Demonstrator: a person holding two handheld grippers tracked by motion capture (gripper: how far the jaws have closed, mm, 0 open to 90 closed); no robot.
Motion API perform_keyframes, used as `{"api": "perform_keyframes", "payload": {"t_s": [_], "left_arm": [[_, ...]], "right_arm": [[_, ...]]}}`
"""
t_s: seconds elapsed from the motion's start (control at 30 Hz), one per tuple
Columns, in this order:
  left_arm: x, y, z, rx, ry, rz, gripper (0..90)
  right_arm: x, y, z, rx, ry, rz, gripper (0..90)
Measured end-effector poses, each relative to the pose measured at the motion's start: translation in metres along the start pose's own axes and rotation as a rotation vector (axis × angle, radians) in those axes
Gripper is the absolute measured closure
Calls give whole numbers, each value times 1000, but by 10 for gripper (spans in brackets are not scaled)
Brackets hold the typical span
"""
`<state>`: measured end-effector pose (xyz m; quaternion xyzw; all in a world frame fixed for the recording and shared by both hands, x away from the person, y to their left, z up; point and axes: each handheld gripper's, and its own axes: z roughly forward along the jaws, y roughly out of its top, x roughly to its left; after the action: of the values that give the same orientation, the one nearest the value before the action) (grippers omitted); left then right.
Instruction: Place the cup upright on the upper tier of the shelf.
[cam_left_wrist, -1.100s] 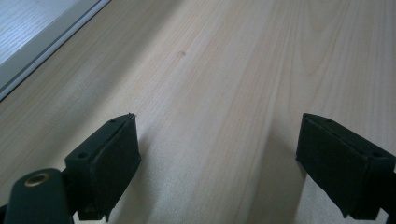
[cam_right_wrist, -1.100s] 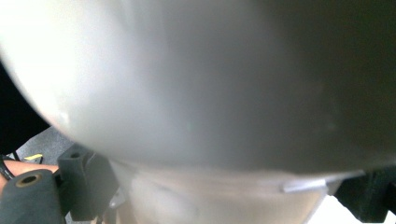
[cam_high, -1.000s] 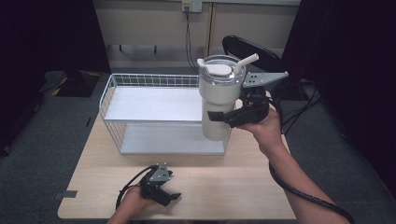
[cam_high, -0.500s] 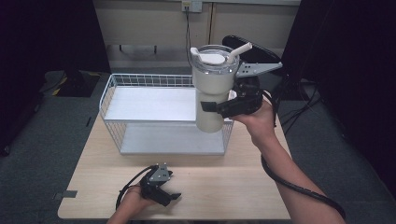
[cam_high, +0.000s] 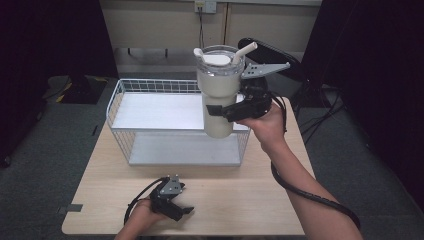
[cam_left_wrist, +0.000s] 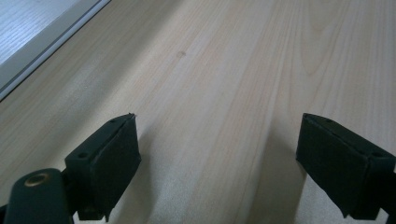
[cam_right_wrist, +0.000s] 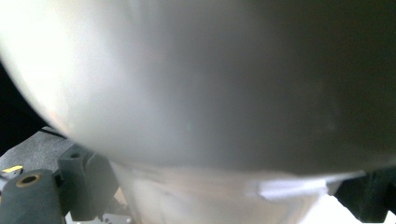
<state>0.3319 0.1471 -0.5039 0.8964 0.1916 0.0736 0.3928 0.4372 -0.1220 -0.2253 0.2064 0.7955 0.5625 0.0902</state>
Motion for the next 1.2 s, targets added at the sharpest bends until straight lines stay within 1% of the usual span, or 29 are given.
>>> {"api": "perform_keyframes", "payload": {"t_s": [0.27, 0.4, 0.53, 0.73, 0.87, 0.93, 1.2], "left_arm": [[0, 0, 0, 0, -2, -5, 125], [0, 0, 0, 0, -2, -5, 125], [0, 0, 0, 5, -2, 1, 125], [0, 0, 0, 0, -2, -4, 125], [0, 0, 0, 4, -2, 1, 125], [0, 0, 0, 4, -1, 1, 125], [0, 0, 0, 5, -2, 1, 125]], "right_arm": [[-3, 4, 8, -6, -19, 2, 95], [-5, 6, 12, -27, -33, 10, 95], [-7, 9, 17, -23, -37, 17, 95], [-9, 11, 24, -21, -59, 3, 95], [-11, 12, 27, -31, -59, 14, 95], [-14, 12, 31, -25, -82, 6, 95], [-18, 12, 40, -18, -100, 4, 95]]}}
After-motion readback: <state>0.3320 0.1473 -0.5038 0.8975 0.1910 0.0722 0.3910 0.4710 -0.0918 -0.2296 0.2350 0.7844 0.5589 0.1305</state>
